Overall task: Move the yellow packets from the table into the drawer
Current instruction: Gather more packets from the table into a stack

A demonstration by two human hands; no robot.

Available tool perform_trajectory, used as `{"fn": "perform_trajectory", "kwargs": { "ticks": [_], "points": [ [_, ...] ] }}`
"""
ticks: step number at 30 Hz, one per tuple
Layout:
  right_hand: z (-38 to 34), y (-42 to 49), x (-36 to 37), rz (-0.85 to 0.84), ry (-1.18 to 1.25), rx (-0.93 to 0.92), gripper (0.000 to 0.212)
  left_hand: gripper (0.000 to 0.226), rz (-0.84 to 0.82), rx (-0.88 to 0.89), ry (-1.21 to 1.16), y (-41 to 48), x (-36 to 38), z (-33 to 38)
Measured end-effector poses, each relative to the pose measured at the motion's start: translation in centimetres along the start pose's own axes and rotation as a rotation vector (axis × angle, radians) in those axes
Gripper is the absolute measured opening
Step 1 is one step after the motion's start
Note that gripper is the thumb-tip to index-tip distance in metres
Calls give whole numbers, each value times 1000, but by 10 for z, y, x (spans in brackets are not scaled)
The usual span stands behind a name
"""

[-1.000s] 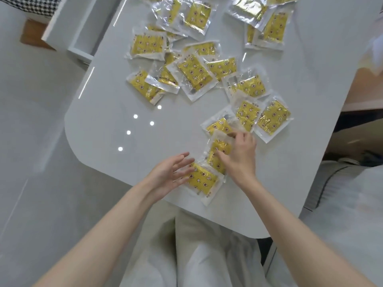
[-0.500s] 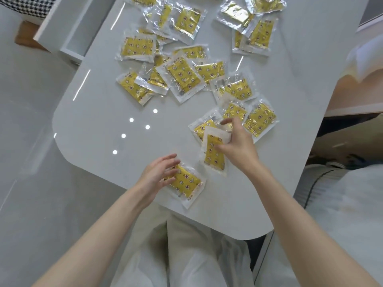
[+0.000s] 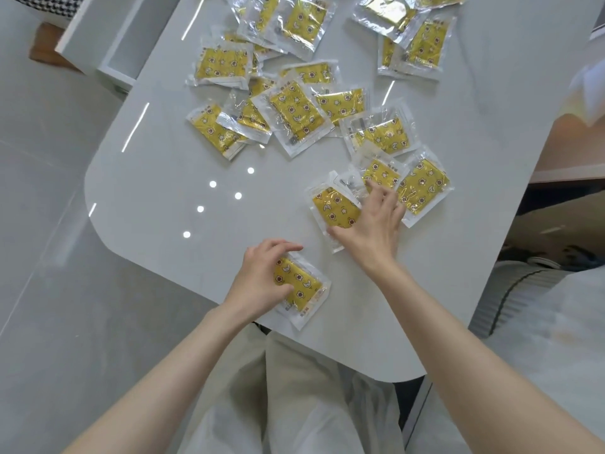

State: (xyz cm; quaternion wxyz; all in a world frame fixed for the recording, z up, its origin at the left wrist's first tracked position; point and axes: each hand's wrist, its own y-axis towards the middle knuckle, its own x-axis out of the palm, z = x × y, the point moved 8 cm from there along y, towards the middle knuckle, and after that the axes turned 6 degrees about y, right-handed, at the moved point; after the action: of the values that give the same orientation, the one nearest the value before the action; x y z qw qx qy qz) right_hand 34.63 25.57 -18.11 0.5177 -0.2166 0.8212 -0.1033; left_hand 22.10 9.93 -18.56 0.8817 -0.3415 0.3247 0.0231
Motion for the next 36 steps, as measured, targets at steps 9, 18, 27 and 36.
{"fn": "perform_trajectory", "kwargs": {
  "ticks": [9, 18, 27, 36],
  "points": [
    [13, 4, 7, -39, 247, 102, 80, 88, 15, 188, 521, 13, 7, 8],
    [16, -8, 7, -228, 371, 227, 64, 42, -16, 191, 517, 6, 11, 5],
    [-10, -59, -22, -312, 710, 310, 59, 21, 40, -247, -34, -50, -60, -34],
    [-92, -95, -107, -353, 815, 215, 48, 22, 263, -319, -489, -108, -181, 8]
  ]
}}
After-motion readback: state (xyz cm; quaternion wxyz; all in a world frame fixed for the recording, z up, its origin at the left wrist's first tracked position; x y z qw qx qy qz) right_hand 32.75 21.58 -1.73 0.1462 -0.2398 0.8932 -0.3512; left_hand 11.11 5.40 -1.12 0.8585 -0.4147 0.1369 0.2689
